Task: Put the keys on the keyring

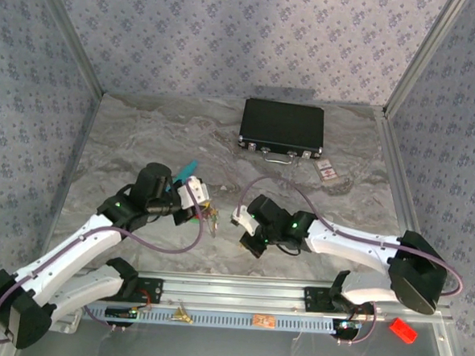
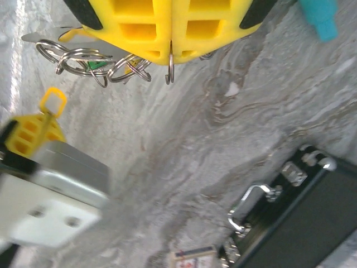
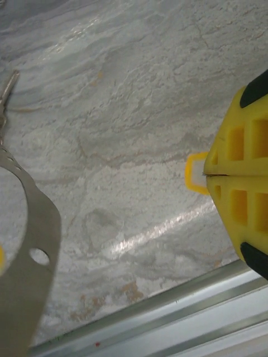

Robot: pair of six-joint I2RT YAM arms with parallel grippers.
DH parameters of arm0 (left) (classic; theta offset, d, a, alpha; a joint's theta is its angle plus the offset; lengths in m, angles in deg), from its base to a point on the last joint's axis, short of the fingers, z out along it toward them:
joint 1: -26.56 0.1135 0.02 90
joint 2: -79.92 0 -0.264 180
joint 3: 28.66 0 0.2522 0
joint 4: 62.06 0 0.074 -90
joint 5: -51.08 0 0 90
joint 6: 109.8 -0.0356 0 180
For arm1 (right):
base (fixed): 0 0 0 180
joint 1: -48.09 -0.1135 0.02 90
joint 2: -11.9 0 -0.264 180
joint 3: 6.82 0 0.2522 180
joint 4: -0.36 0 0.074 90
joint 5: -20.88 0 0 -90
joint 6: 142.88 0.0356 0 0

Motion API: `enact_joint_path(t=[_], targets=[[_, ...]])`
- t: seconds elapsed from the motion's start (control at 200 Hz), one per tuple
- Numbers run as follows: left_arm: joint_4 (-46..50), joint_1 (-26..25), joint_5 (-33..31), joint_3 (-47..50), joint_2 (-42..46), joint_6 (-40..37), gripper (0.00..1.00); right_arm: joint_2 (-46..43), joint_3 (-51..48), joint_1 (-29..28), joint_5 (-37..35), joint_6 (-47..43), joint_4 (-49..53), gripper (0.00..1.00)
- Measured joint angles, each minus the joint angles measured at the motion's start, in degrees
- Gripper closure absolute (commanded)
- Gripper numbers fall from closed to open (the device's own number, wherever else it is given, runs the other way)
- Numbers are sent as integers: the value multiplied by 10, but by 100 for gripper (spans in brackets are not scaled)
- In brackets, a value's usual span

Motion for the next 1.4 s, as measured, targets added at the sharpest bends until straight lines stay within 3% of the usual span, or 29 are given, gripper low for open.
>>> enact_joint_path(t=[0.65,0.735,0.825,0.945,1.199,1.399], targets=[[-79,-9,17,67,-9,-60,100,150,78,78,31,-22,0,100],[-79,-11,17,69,-7,-65,100,156,80,79,30,-20,0,86],[-85,-13,17,73,-6,-69,100,157,81,82,30,-14,0,74],[-86,-19,17,75,-3,-72,100,153,81,94,29,8,0,68],[-104,-30,22,77,-16,-57,100,69,67,119,8,130,15,68],[-120,-30,19,84,-17,-50,100,32,21,57,-35,211,9,68]])
